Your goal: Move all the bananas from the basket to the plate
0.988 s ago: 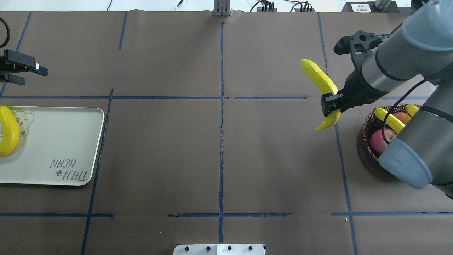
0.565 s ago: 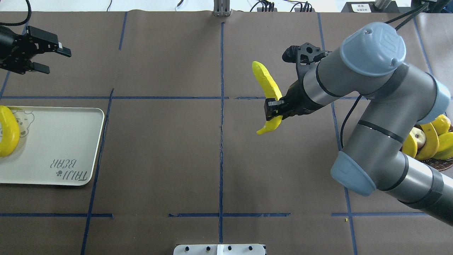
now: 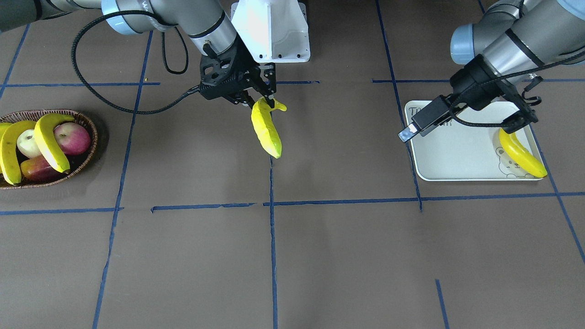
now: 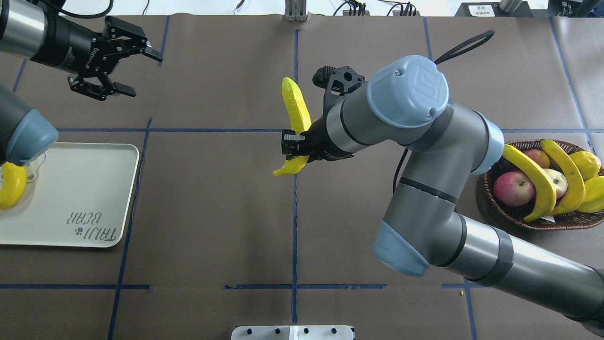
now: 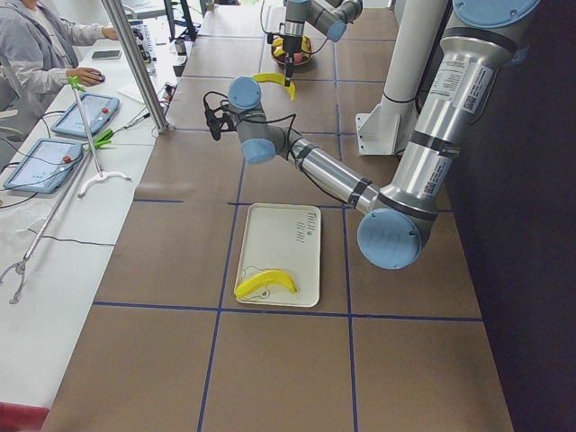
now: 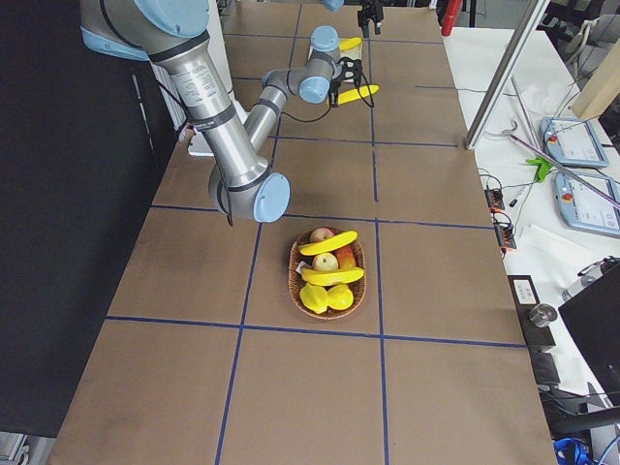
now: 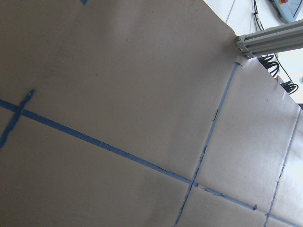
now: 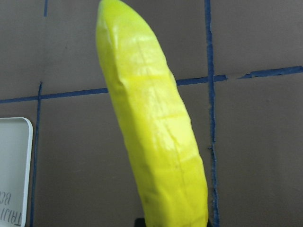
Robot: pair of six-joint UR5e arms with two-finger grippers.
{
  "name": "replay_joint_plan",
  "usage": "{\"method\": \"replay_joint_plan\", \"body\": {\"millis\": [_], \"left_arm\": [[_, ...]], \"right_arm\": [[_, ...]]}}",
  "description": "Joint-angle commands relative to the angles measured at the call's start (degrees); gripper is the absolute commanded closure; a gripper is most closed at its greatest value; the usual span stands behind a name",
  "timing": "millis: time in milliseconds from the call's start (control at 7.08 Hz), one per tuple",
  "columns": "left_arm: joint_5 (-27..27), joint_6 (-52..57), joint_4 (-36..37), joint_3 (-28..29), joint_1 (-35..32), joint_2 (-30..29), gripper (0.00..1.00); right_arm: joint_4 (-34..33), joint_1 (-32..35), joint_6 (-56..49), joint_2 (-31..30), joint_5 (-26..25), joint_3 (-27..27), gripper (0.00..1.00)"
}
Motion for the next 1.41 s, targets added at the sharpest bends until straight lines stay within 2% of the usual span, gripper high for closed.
{"method": "replay_joint_plan", "body": {"millis": [0,282,424,988,1130,1271], "left_arm": [[8.2,-9.7,0.1,-0.2,7.1,-5.0,0.0],[15.1,-11.1,0.1,-0.4,12.7,-7.1,0.0],[16.4,-11.0,0.1,-0.4,13.2,-7.2,0.0],[16.5,-10.5,0.4,0.8,14.6,-6.9,0.01],[16.6,-10.6,0.4,0.9,14.9,-7.0,0.09],[16.6,-10.8,0.4,0.8,14.9,-7.2,0.28]], "right_arm": [[0.0,-1.7,3.1,5.1,-1.9,-3.6,1.0],[-0.2,-3.2,3.1,8.9,-2.1,-6.3,1.0],[-0.3,-3.7,2.5,9.3,-2.0,-6.5,1.0],[-0.3,-4.1,2.3,9.5,-2.1,-6.4,1.0],[-0.3,-4.1,2.3,9.5,-2.1,-6.4,1.0],[-0.3,-4.1,2.3,9.5,-2.1,-6.4,0.99]]}}
